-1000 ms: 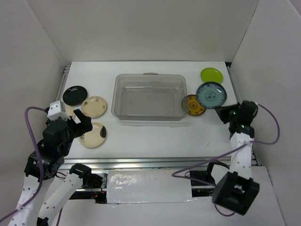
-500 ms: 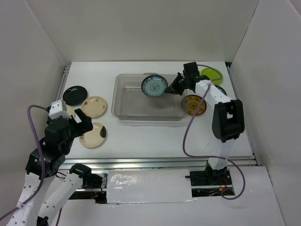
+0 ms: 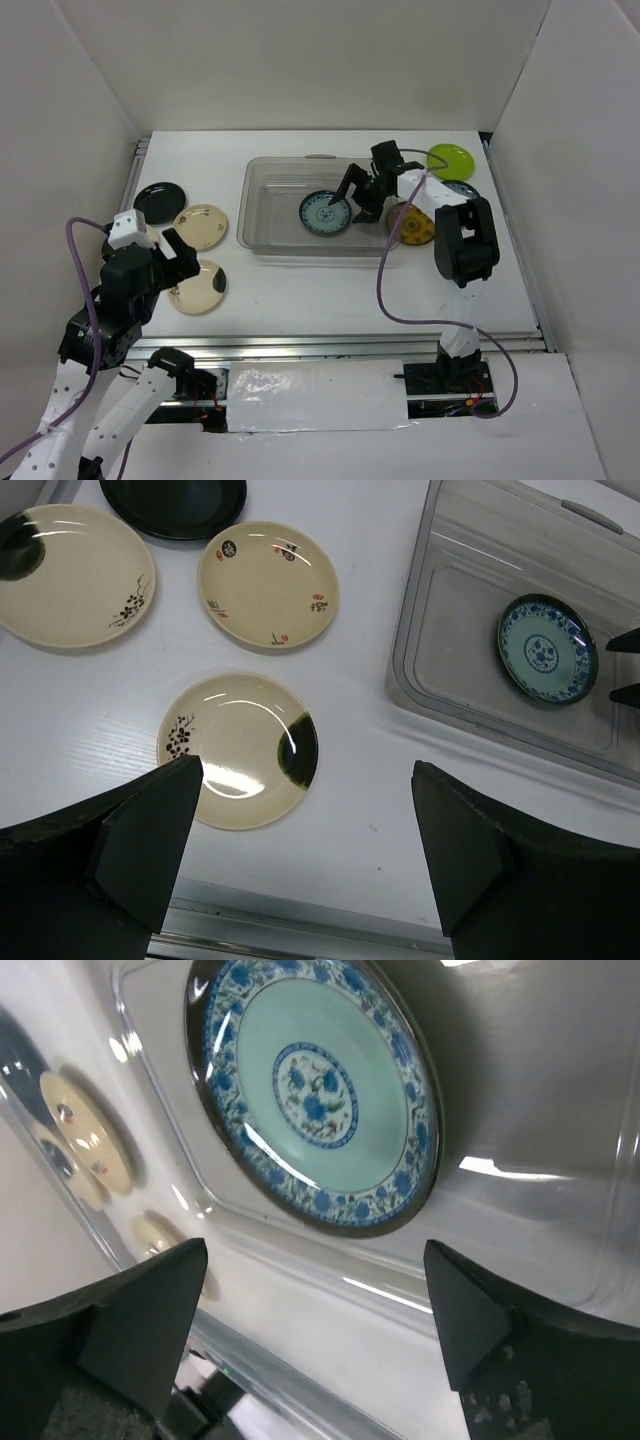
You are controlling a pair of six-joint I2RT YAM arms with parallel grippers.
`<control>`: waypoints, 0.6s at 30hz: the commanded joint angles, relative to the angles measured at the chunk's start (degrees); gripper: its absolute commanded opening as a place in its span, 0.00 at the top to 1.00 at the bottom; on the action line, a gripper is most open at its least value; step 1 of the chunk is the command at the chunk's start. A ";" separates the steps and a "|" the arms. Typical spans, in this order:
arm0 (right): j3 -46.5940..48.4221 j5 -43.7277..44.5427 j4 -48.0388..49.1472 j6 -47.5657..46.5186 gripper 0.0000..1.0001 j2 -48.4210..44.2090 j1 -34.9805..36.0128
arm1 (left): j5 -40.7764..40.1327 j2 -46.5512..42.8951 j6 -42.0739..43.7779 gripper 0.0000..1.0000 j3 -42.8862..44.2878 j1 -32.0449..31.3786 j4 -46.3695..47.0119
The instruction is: Place the plates into the plastic bin on the countertop
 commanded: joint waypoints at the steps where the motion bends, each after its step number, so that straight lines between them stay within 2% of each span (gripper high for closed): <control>1: 1.52 1.44 -1.37 -2.40 0.00 -6.95 0.09 | -0.17 0.72 0.76 0.01 0.32 -0.20 1.76; 3: 0.12 5.40 -2.34 -2.40 0.00 -14.67 -0.96 | -0.17 0.72 0.85 0.01 0.32 -0.20 1.77; 4: -3.72 9.77 -2.00 -2.23 0.00 -21.40 -2.88 | -0.17 0.72 0.85 0.01 0.32 -0.28 1.77; 5: -6.28 11.99 -0.25 -0.83 0.00 -24.95 -4.11 | -0.26 0.72 0.76 0.01 0.32 -0.20 1.59; 6: -12.65 13.32 0.72 -0.30 0.00 -28.55 -5.87 | -0.26 0.64 0.76 0.01 0.32 -0.20 1.76; 7: -15.68 15.07 1.34 1.01 0.00 -34.77 -10.06 | -0.34 0.46 0.76 0.01 0.32 -0.20 1.68; 8: -18.58 15.09 3.09 1.20 0.00 -37.26 -12.45 | -0.26 0.28 0.76 0.01 0.23 -0.20 1.76; 9: -24.44 14.83 4.06 1.46 0.00 -41.29 -17.87 | -0.08 0.28 0.85 0.01 0.32 -0.28 1.85; 12: -32.57 11.76 7.58 0.33 0.00 -43.70 -24.94 | 0.27 0.63 1.02 0.01 0.32 -0.29 1.94; 13: -33.89 10.79 8.54 -0.72 0.00 -43.01 -28.35 | 0.01 0.81 1.11 0.01 0.41 -0.37 1.94; 18: -38.99 3.67 14.17 -2.40 0.00 -35.12 -34.00 | 1.59 1.16 1.81 0.01 0.32 -0.29 2.38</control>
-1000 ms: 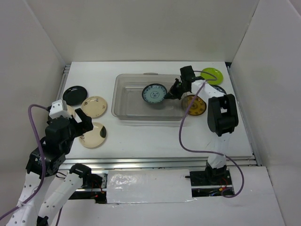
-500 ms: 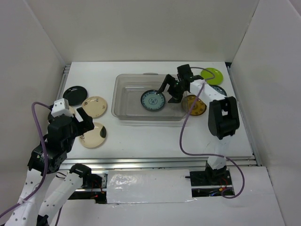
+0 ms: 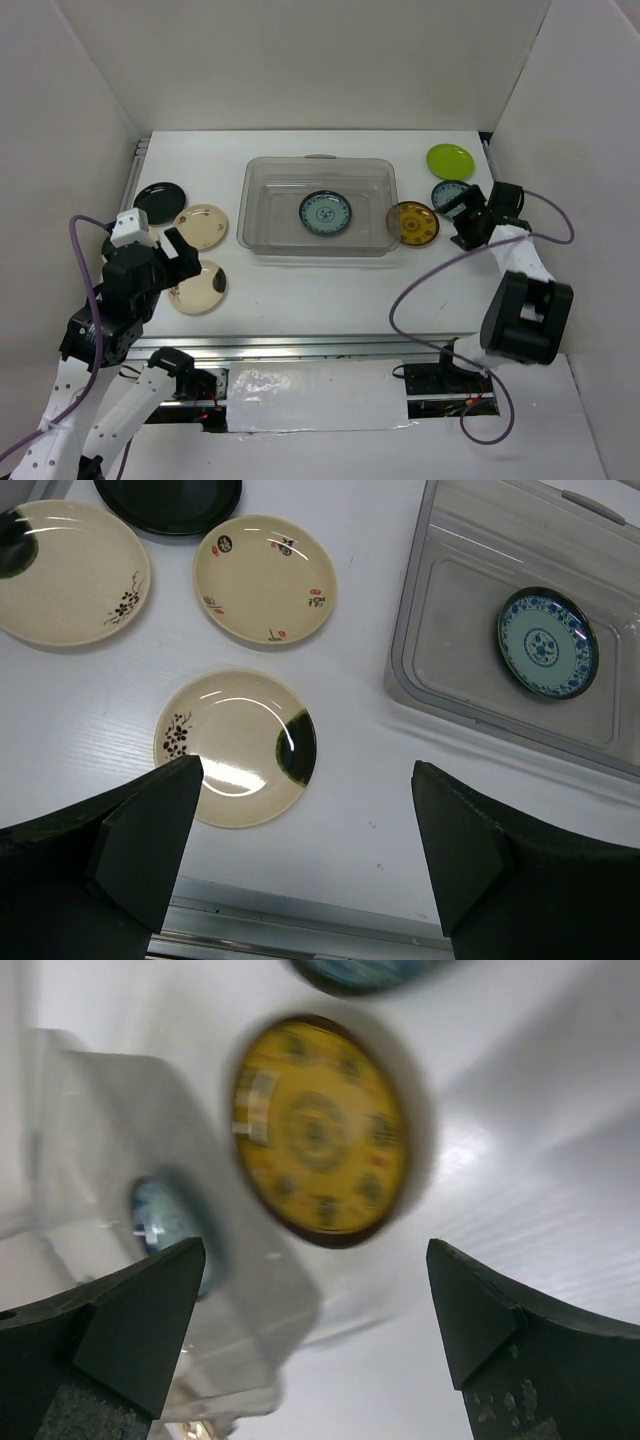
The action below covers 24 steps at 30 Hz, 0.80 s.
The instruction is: Place the plates into the plastic bin on the countertop
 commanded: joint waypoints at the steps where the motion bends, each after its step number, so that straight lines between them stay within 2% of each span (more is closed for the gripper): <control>1: -3.09 -5.49 4.88 -1.59 0.01 5.95 -2.47 | 1.22 0.14 1.70 0.01 0.23 -0.37 2.34; 10: -0.72 -6.82 8.41 -0.36 0.09 20.01 -3.09 | 2.01 -0.84 2.14 0.01 -0.03 -0.29 2.95; 13: 0.42 -7.26 8.50 -0.01 0.19 23.18 -2.48 | 2.36 -0.57 2.32 0.01 -0.03 -0.29 2.95; 14: 1.04 -6.82 7.81 -0.18 0.31 24.58 -2.13 | 2.36 -0.57 2.23 0.01 -0.03 -0.29 2.95; 20: 4.03 -6.03 5.51 -1.85 0.60 27.67 -1.77 | 2.01 -0.83 2.23 0.01 -0.03 -0.29 2.86; 22: 4.82 -6.90 4.99 -2.12 0.77 28.28 -1.68 | 2.01 -0.83 2.14 0.01 -0.03 -0.37 2.86; 24: 5.26 -7.95 4.73 -2.21 0.79 29.16 -1.60 | 1.92 -0.83 2.14 0.01 -0.03 -0.29 2.86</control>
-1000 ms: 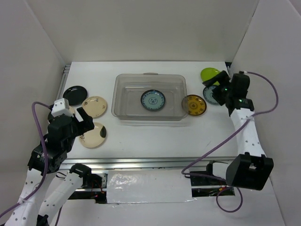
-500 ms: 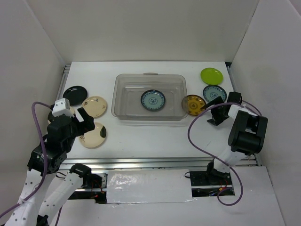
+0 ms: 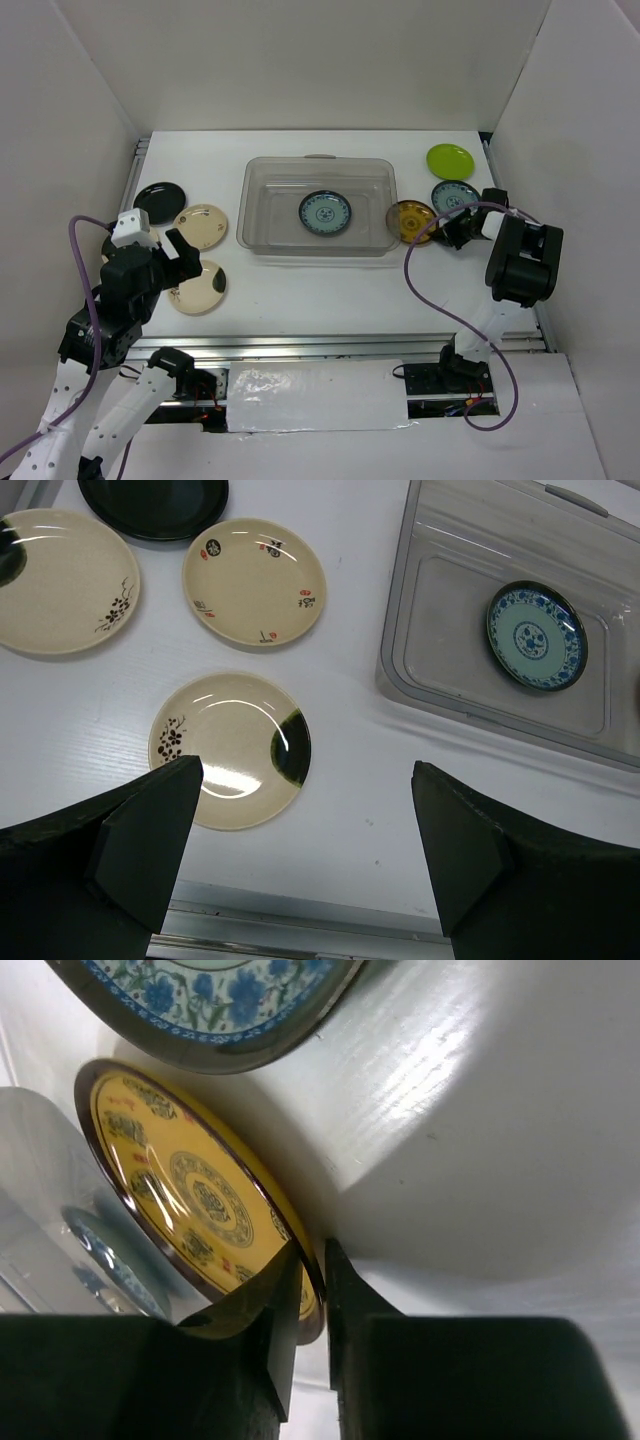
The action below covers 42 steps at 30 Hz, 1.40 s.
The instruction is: Place the plates into the plastic bin on the countertop
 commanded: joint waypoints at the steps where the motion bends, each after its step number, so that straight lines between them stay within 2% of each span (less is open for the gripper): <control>1: 1.87 0.37 -1.31 -1.66 0.82 1.73 0.63 | 0.35 -0.40 0.88 0.01 -0.03 -0.26 2.30; 2: 1.70 0.80 -1.40 -1.66 0.96 1.39 0.55 | 0.26 -0.31 0.88 0.01 -0.03 -0.18 2.30; 3: 1.70 1.15 -2.27 -1.66 1.00 1.12 0.72 | 0.26 -0.48 0.88 0.01 0.05 -0.18 2.30; 7: -3.28 3.70 -3.07 -1.75 1.00 -5.62 0.90 | 0.35 -0.40 0.79 0.01 -0.03 -0.18 2.38; 12: -9.99 8.80 -6.04 -2.54 1.00 -28.01 0.37 | 0.17 -0.48 0.79 0.01 -0.03 -0.18 2.21; 16: -5.08 15.12 -13.07 -2.63 1.00 -38.05 -0.07 | 0.00 -0.31 0.61 0.01 -0.03 -0.26 2.30; 18: -1.66 16.27 -14.49 -2.37 1.00 -40.53 1.94 | -0.09 -0.31 0.61 0.01 -0.03 -0.26 2.21; 21: 3.35 12.43 -13.79 -2.45 1.00 -37.74 10.37 | -0.09 -0.31 0.70 0.01 -0.03 -0.18 2.21; 22: 5.20 7.71 -13.96 -2.97 1.00 -32.42 12.83 | -0.18 -0.31 0.61 0.01 -0.03 -0.18 2.12; 25: 14.86 0.83 -15.71 -4.73 1.00 -19.22 21.87 | -0.53 -0.13 0.35 0.01 -0.03 -0.18 2.12; 27: 21.37 0.89 -16.86 -4.91 1.00 -11.15 26.27 | -0.53 -0.05 0.43 0.01 0.06 -0.18 2.12; 33: 31.30 3.00 -18.27 -3.42 1.00 3.64 30.69 | -0.36 -0.31 0.44 0.01 -0.12 -0.26 2.12; 40: 35.01 3.01 -16.95 -2.10 1.00 10.61 33.15 | 0.43 -0.04 0.88 0.01 -0.12 -0.26 2.38; 41: 35.44 2.48 -16.69 -2.27 0.97 10.96 33.59 | 0.52 0.13 0.79 0.01 -0.12 -0.18 2.38; 42: 35.19 1.35 -16.25 -2.02 0.79 11.05 33.94 | 0.44 0.13 0.79 0.01 -0.12 -0.26 2.38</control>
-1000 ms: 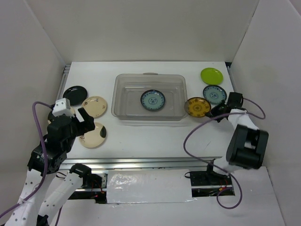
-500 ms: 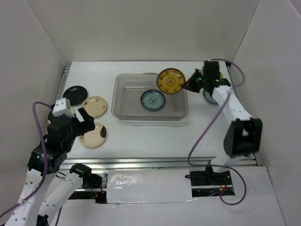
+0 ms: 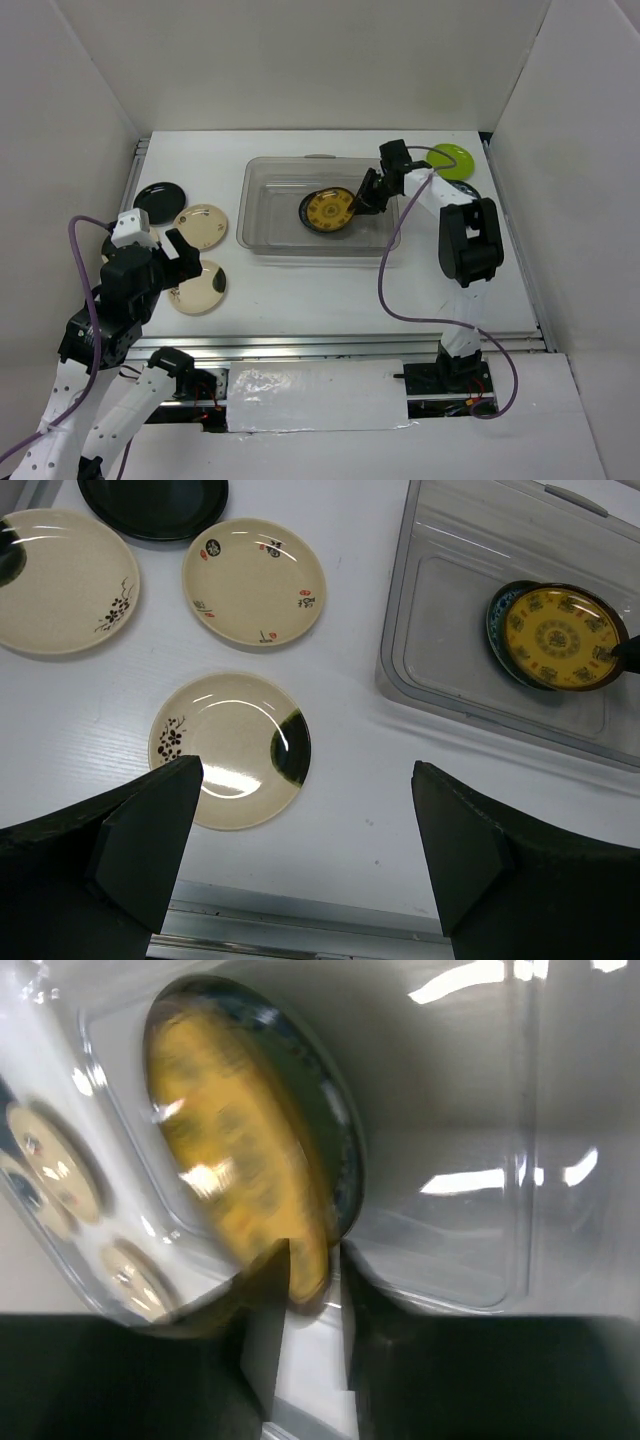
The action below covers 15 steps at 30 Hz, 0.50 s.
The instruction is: Place the plates into the plastic bin on the countertop
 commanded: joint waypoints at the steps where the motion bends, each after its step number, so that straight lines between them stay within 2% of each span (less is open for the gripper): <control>1: 3.56 -2.64 2.52 0.61 0.61 -0.34 1.31 | 0.46 0.26 0.81 0.01 -0.12 -0.13 2.41; 2: 2.77 -2.38 2.88 0.61 0.31 -0.95 1.92 | 0.54 0.18 0.81 0.01 -0.03 -0.22 2.41; 4: 1.63 -0.37 2.97 0.26 0.13 -4.19 2.28 | 0.72 0.26 0.99 0.01 -0.12 -0.22 2.49; 5: -0.12 0.25 3.49 0.17 0.00 -5.68 2.28 | 0.81 0.18 0.99 0.01 -0.12 -0.13 2.49; 9: -3.47 5.60 0.43 -0.53 0.00 -15.35 -0.34 | 0.72 -0.18 0.90 0.01 -0.12 -0.22 2.41; 12: -12.50 11.92 1.82 2.00 0.00 -24.92 -5.95 | 0.46 -0.70 0.81 0.01 -0.12 -0.13 2.49; 13: -18.27 14.21 3.91 2.89 0.00 -27.38 -8.07 | 0.28 -0.97 0.81 0.01 -0.12 -0.13 2.41; 15: -24.28 14.93 7.26 6.30 0.00 -34.07 -12.90 | 0.19 -1.41 0.64 0.01 -0.12 -0.13 2.41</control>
